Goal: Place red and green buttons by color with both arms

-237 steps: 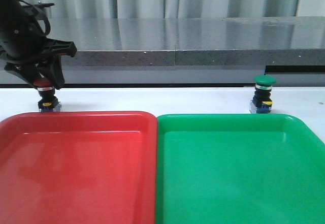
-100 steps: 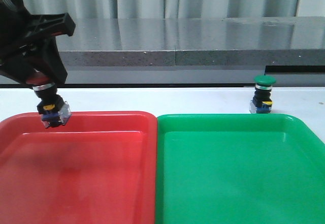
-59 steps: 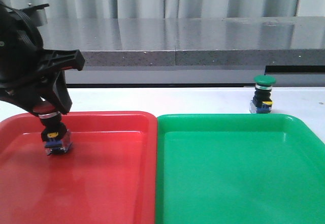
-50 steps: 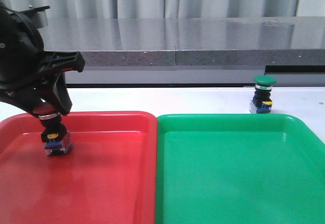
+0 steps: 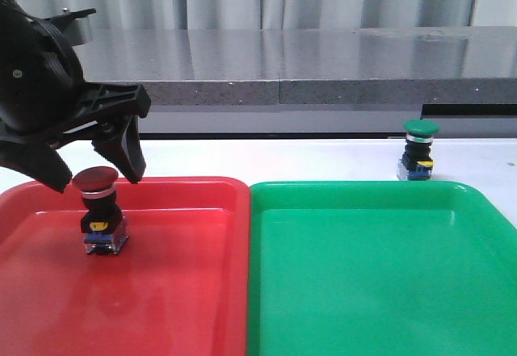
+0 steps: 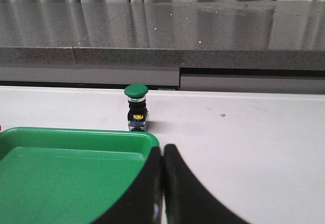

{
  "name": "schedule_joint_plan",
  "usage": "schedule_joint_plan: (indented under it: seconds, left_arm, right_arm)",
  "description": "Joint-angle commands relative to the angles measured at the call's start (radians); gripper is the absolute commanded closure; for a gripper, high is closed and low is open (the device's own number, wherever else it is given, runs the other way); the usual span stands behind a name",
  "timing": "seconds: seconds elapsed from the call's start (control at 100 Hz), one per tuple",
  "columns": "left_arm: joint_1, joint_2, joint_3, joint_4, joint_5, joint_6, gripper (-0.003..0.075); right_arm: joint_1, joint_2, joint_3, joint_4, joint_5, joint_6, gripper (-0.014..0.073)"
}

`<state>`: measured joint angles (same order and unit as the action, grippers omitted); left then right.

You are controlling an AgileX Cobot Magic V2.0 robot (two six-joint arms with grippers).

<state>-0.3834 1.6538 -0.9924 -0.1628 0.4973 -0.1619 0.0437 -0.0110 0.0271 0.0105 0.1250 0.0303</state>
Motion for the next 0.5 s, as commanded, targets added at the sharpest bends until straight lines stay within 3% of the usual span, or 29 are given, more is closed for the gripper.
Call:
schedule_joint_plan:
  seconds: [0.0,0.49]
  left_arm:
    - [-0.009,-0.039,-0.024,-0.009,-0.042,-0.009,0.0140]
    - [0.029,-0.266,-0.021,0.042,-0.131,-0.009,0.0141]
  right_arm:
    - [0.000,-0.021,-0.014,0.002,-0.081,0.000,0.0704]
    - [0.000,-0.021,-0.014,0.002,-0.081,0.000,0.0704]
